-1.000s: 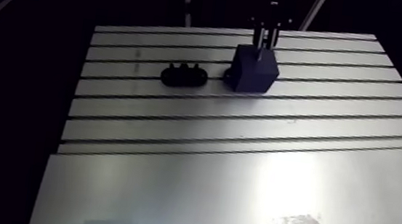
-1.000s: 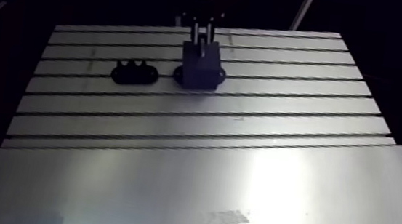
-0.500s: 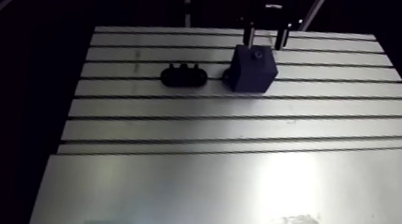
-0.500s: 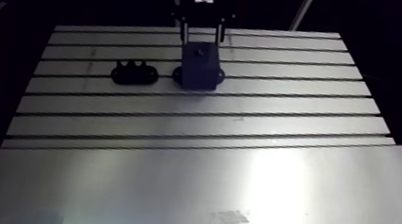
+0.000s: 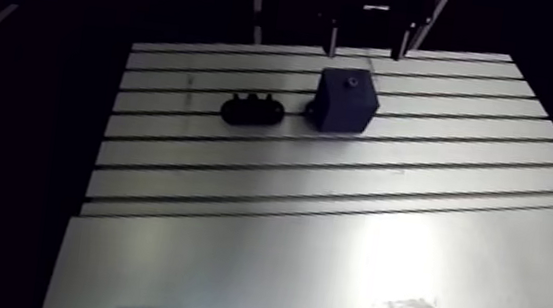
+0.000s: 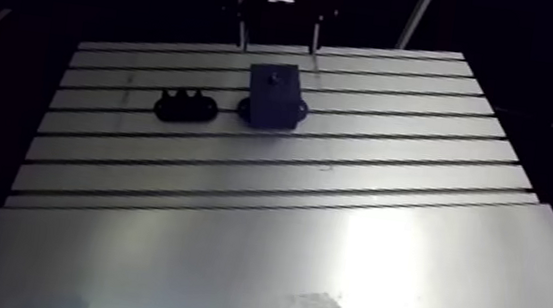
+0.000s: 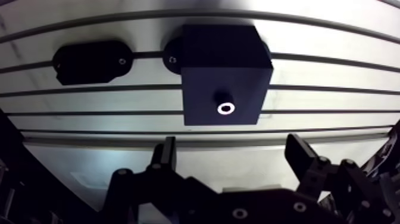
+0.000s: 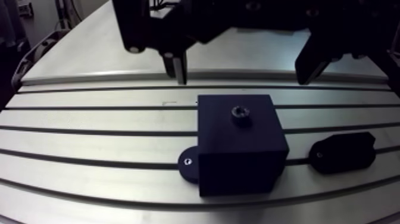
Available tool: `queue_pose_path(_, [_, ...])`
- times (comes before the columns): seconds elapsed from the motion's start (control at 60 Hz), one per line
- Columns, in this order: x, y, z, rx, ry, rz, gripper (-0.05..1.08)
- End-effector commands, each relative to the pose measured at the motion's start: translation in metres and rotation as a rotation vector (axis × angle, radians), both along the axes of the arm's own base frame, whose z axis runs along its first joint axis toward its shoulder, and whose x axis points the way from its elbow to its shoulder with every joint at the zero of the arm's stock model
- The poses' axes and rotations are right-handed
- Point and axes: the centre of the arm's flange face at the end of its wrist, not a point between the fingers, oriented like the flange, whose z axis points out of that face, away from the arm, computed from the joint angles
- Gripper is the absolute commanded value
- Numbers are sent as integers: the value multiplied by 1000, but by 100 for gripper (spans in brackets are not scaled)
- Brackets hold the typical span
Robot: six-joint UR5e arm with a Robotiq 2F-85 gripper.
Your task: Pick up the M10 bolt and insert it into the hole until fully seated.
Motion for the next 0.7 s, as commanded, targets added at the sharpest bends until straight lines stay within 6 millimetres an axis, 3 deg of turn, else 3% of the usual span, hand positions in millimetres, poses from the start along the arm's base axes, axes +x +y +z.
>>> queue_pose_path(0.017, [-2,-3,51,13,141,0,1])
queue_pose_path(0.05, [1,-6,77,19,188,3,1])
queue_pose_path(0.25, [19,-13,138,31,274,9,1])
queue_pose_path(0.567, [58,-30,191,29,265,26,1])
queue_pose_path(0.7, [63,-37,199,26,273,36,1])
